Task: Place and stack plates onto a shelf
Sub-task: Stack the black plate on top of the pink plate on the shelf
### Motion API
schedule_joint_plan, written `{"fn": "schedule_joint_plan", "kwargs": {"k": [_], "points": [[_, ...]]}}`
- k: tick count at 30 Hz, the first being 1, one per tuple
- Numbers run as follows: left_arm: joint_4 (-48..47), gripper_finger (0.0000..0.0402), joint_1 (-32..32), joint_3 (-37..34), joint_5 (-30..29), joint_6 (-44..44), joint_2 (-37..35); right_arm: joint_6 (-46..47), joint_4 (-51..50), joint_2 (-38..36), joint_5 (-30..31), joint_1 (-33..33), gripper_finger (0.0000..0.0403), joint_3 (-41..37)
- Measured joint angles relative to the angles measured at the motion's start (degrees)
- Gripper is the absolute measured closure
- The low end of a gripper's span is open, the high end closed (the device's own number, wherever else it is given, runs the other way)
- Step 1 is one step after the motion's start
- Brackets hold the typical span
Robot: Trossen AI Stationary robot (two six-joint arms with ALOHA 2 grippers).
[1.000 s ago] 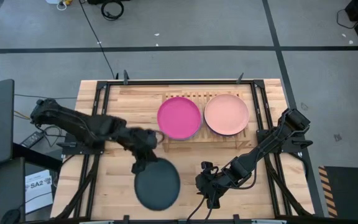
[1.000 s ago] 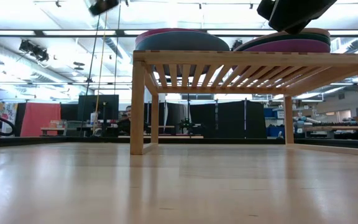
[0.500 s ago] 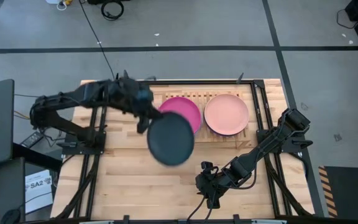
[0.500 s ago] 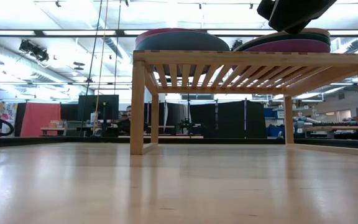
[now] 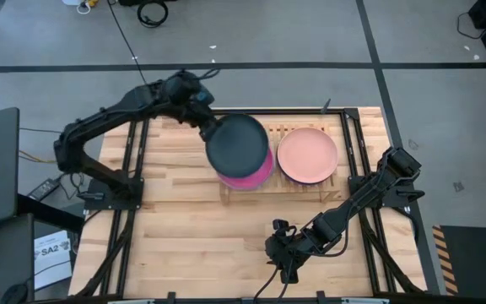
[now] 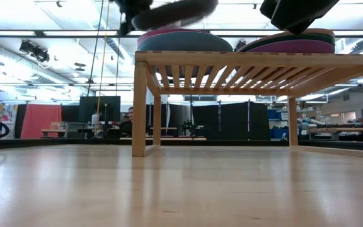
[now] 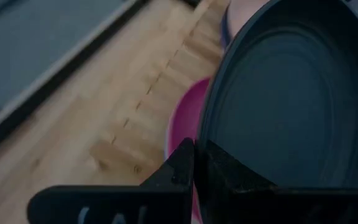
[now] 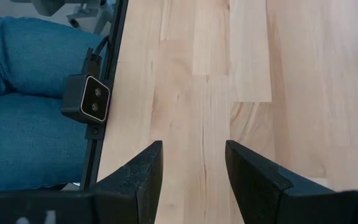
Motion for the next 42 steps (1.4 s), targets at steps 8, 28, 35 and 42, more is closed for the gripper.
{"fn": "schedule_joint_plan", "kwargs": {"k": [8, 28, 35, 42], "points": [[-2.7, 0.0382, 2.6, 0.0, 6.7, 0.1, 8.6, 0.0, 0.4, 0.0, 0.0, 0.0, 0.0224, 0.0], [-2.5, 0.038, 2.4, 0.0, 11.0, -0.8, 13.3, 0.0, 0.7, 0.0, 0.0, 0.0, 0.0224, 0.0], [-2.4, 0.0356, 2.3, 0.0, 11.0, -1.2, 13.3, 0.0, 0.7, 0.0, 0.0, 0.0, 0.0224, 0.0], [-1.8, 0.0331, 2.3, 0.0, 11.0, 0.7, 13.3, 0.0, 0.7, 0.0, 0.0, 0.0, 0.0224, 0.0]]}}
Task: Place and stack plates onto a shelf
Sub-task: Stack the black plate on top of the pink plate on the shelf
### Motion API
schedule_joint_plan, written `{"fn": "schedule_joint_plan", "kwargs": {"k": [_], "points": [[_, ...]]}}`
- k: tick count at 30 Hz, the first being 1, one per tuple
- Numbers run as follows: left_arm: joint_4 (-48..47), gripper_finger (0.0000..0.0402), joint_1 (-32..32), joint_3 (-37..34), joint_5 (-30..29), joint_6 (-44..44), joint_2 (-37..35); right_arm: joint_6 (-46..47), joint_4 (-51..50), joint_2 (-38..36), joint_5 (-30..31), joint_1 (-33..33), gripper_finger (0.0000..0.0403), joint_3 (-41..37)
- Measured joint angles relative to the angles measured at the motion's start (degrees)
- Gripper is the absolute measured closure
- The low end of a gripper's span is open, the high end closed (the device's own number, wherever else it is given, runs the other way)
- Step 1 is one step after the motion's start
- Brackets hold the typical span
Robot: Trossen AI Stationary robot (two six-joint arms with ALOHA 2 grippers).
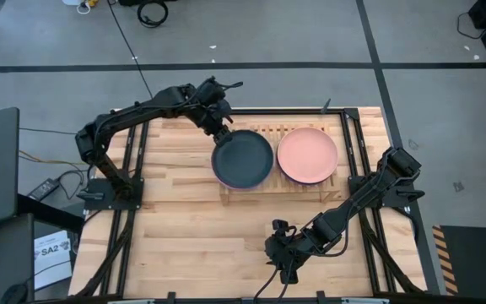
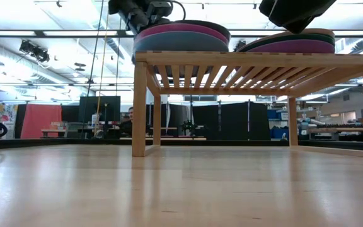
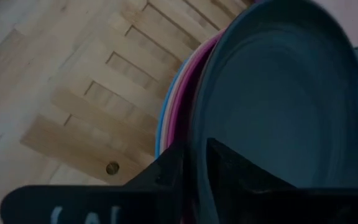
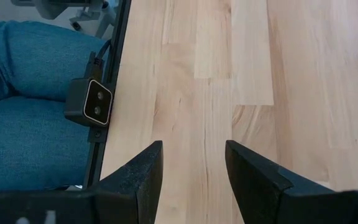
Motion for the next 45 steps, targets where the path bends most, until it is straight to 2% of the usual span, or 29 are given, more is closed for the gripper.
{"fn": "schedule_joint_plan", "kwargs": {"k": [14, 25, 32, 40, 45], "points": [[5.8, 0.0259, 0.0, -0.1, -0.3, 0.0, 0.0, 0.0, 0.0, 0.0, 0.0, 0.0, 0.0224, 0.0], [8.9, 0.0257, 0.0, -0.1, -0.1, 0.0, -0.7, 0.0, 0.0, 0.0, 0.0, 0.0, 0.0224, 0.0], [12.0, 0.0257, 0.0, -0.1, 2.1, 0.0, -0.7, 0.0, 0.0, 0.0, 0.0, 0.0, 0.0224, 0.0], [11.5, 0.0257, 0.0, -0.1, 2.2, -1.4, -0.7, 0.0, 0.0, 0.0, 0.0, 0.0, 0.0224, 0.0], [11.4, 0.0257, 0.0, -0.1, 2.2, 1.9, -1.0, 0.0, 0.0, 0.0, 0.0, 0.0, 0.0224, 0.0]]}}
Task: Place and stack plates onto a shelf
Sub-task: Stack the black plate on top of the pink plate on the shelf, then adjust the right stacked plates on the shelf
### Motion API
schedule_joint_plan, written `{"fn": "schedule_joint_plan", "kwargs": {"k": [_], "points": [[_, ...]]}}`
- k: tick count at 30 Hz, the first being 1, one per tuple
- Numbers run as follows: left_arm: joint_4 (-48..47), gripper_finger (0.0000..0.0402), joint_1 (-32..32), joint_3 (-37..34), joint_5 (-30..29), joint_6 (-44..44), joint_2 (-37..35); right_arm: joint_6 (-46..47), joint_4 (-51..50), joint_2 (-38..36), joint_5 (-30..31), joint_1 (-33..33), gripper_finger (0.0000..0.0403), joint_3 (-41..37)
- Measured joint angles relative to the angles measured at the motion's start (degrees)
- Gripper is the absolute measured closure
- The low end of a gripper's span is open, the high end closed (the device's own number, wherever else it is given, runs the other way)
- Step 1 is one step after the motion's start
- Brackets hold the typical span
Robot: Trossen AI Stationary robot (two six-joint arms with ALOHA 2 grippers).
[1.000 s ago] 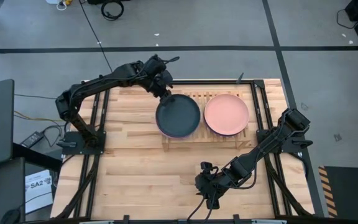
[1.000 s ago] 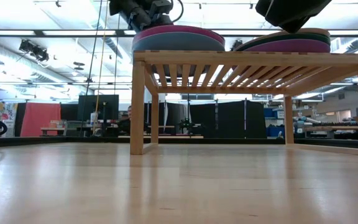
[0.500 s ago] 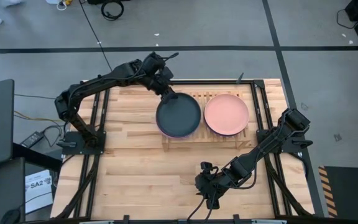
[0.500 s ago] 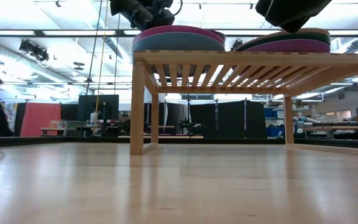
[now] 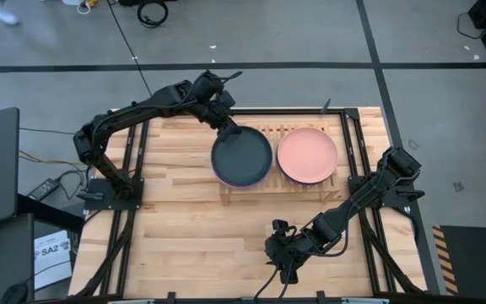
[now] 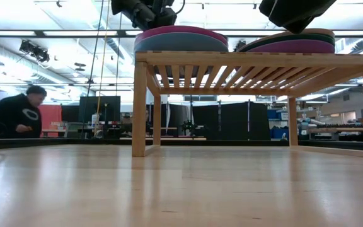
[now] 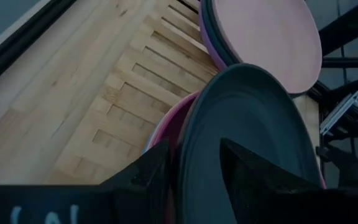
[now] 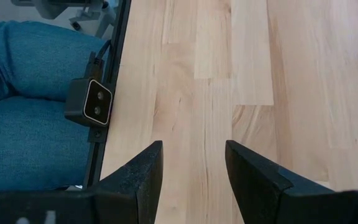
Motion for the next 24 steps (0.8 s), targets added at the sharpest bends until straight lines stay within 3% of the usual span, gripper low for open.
{"fn": "schedule_joint_plan", "kwargs": {"k": [8, 18, 24], "points": [[-0.2, 0.0257, 0.0, 0.0, -0.7, 2.0, -0.2, 0.0, 0.0, 0.0, 0.0, 0.0, 0.0224, 0.0], [0.0, 0.0257, -2.3, 0.0, -12.1, 8.3, -0.6, 0.0, 0.0, 0.0, 0.0, 0.0, 0.0224, 0.0], [-0.1, 0.0257, -2.6, 0.0, -12.9, 9.3, -1.4, 0.0, 0.0, 0.0, 0.0, 0.0, 0.0224, 0.0]]}}
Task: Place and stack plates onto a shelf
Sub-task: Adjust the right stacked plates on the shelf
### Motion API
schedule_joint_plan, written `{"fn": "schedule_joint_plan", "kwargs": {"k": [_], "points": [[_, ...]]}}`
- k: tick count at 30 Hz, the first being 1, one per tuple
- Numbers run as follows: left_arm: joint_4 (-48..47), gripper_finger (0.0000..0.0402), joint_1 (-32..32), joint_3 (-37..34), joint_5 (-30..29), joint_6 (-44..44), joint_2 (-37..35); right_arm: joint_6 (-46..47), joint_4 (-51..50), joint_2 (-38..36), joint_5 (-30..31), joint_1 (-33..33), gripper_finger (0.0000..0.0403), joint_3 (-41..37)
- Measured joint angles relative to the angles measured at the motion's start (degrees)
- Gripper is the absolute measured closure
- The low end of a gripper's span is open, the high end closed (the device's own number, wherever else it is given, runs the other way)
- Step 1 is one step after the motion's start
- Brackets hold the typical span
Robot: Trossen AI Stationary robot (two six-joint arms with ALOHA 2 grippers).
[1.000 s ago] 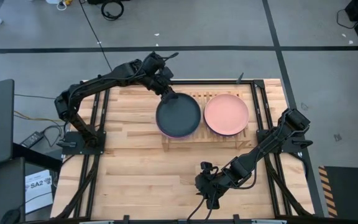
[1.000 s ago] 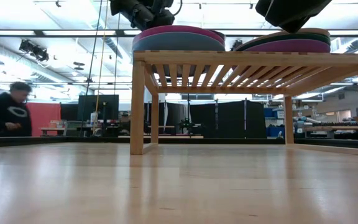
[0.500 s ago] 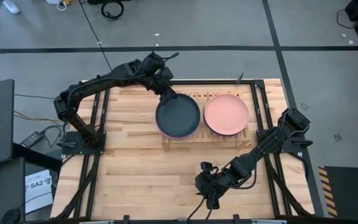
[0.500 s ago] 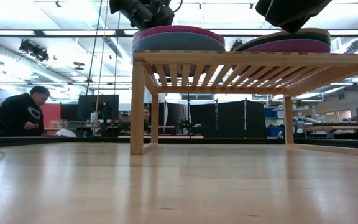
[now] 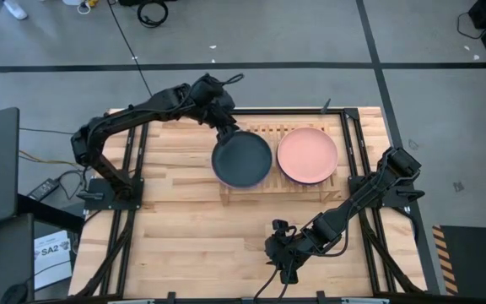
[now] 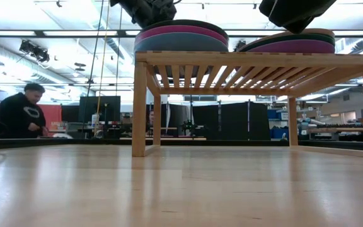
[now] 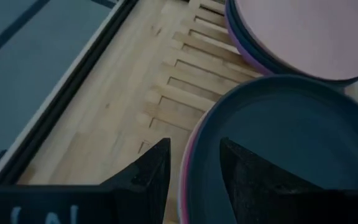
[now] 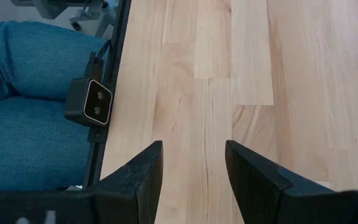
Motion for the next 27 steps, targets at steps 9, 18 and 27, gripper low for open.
{"fn": "schedule_joint_plan", "kwargs": {"k": [9, 18, 27], "points": [[0.0, 0.0257, -2.1, 0.0, -0.2, 3.1, -6.7, -2.6, -0.2, 0.0, 0.0, -0.7, 0.0224, 0.0], [0.6, 0.0257, -14.3, 0.0, -8.2, 6.6, -13.0, -13.3, 4.3, -1.0, 0.5, -5.8, 0.0224, 0.0], [-2.1, 0.0257, -23.6, 0.0, -10.8, 7.5, -20.6, -17.3, 2.9, -11.3, -5.0, -10.7, 0.0224, 0.0]]}}
